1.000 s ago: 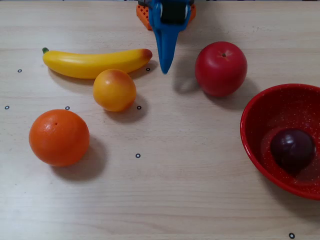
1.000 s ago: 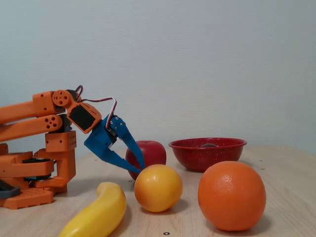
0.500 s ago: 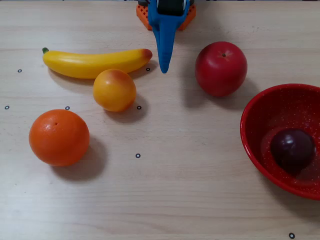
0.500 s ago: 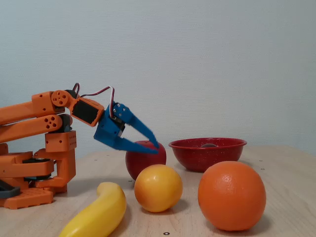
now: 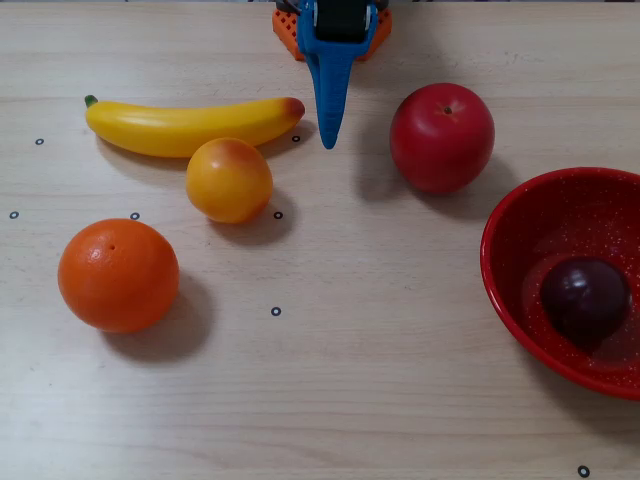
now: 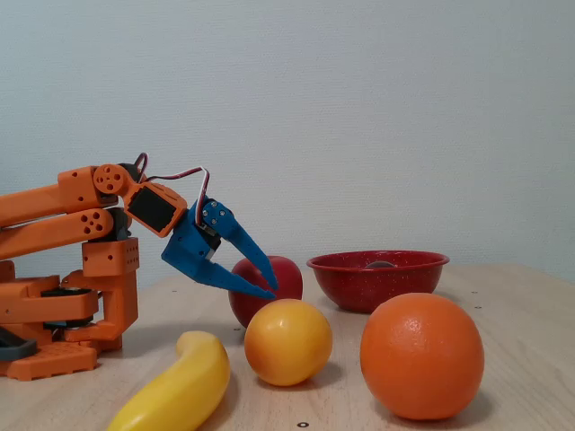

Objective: Put plum in the red bowl.

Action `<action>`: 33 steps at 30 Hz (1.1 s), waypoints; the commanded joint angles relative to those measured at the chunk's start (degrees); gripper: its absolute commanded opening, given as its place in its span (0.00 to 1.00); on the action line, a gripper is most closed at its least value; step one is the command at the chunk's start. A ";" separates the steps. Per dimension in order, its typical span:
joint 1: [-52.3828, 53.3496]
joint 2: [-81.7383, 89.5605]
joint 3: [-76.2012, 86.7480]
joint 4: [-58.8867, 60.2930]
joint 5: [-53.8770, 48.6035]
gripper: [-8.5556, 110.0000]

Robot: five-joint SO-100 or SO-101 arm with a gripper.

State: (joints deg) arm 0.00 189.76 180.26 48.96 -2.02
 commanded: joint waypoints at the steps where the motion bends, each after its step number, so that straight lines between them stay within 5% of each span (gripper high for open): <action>1: 0.35 1.14 2.29 -0.18 1.23 0.07; 33: 2.46 1.14 2.29 -0.09 3.52 0.07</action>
State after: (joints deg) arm 0.79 189.76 180.26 48.96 0.70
